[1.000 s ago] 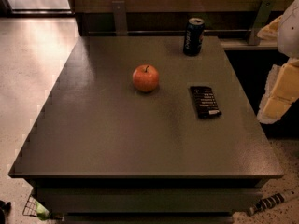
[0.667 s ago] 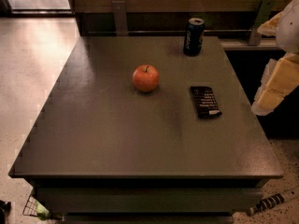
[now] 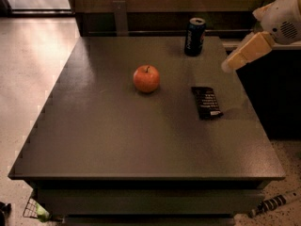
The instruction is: Pick pepsi can
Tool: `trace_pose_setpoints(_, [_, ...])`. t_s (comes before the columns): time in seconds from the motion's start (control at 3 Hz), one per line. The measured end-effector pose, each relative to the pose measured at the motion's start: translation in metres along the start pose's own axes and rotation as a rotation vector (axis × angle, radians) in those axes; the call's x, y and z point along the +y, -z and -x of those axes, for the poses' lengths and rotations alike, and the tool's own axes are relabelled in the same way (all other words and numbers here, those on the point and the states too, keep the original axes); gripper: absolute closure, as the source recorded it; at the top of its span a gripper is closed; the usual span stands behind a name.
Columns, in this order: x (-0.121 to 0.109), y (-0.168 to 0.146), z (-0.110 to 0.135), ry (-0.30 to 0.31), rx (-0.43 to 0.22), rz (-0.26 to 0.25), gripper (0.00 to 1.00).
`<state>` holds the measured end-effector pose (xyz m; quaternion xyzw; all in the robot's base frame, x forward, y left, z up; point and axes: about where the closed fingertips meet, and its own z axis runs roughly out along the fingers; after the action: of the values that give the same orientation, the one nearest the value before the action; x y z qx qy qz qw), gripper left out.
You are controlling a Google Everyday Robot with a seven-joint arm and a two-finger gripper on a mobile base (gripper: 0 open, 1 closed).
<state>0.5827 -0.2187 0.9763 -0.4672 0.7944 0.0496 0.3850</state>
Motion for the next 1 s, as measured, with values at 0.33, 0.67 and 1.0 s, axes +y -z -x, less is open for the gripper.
trace_pose_setpoints(0.33, [-0.035, -0.041, 0.013, -0.110, -0.148, -0.047, 0.00])
trace_pose_setpoints(0.67, [-0.057, -0.082, 0.018, -0.243, -0.276, -0.103, 0.00])
trace_pose_setpoints(1.0, [-0.065, -0.111, 0.023, -0.329, -0.364, -0.155, 0.00])
